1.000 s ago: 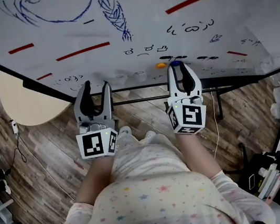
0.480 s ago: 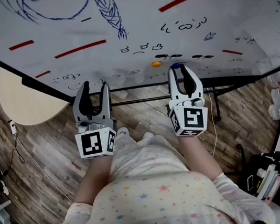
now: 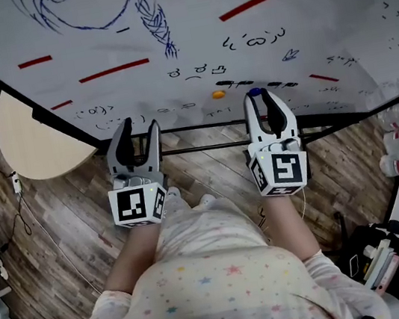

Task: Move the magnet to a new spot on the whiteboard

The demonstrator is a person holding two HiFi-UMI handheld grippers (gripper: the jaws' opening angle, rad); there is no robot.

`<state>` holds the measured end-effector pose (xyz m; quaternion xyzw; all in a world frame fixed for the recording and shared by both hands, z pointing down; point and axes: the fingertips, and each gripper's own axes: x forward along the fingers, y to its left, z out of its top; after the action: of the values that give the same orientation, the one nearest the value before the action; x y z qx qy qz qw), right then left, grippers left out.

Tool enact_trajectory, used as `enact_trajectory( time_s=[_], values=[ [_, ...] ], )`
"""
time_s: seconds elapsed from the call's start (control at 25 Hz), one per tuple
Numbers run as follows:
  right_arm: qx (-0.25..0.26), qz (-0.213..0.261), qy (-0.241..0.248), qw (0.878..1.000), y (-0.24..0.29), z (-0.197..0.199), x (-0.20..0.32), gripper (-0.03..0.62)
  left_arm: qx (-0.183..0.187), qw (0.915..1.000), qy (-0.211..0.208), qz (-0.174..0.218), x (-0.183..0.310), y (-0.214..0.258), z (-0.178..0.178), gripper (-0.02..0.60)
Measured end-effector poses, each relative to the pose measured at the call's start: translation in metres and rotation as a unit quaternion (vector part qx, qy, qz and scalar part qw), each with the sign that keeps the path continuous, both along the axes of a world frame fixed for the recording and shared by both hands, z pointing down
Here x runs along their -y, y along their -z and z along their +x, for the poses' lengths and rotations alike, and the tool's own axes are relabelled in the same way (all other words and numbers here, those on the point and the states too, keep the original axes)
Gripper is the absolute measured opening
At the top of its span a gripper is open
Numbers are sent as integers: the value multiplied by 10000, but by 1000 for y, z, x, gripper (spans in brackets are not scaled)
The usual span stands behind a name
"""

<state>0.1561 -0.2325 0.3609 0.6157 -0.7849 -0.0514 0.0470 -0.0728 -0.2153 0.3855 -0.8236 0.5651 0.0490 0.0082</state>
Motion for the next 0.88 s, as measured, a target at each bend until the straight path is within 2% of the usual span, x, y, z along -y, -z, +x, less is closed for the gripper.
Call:
enact_trajectory(
  time_s=[0.16, 0.36, 0.64, 0.88],
  values=[
    [-31, 133, 14, 9999, 15, 4, -1, 121, 16, 10000, 39, -72, 0, -3, 1, 189],
    [97, 53, 268, 9996, 32, 2, -2, 121, -12, 10000, 47, -15, -1, 1, 3, 185],
    [105, 264, 423, 9987, 63, -1, -3, 121, 34, 9999, -88, 133, 4, 19, 12, 111],
    [83, 481, 499, 9976, 88, -2, -4, 121, 136, 9992, -156, 338, 10, 45, 20, 79]
  ],
)
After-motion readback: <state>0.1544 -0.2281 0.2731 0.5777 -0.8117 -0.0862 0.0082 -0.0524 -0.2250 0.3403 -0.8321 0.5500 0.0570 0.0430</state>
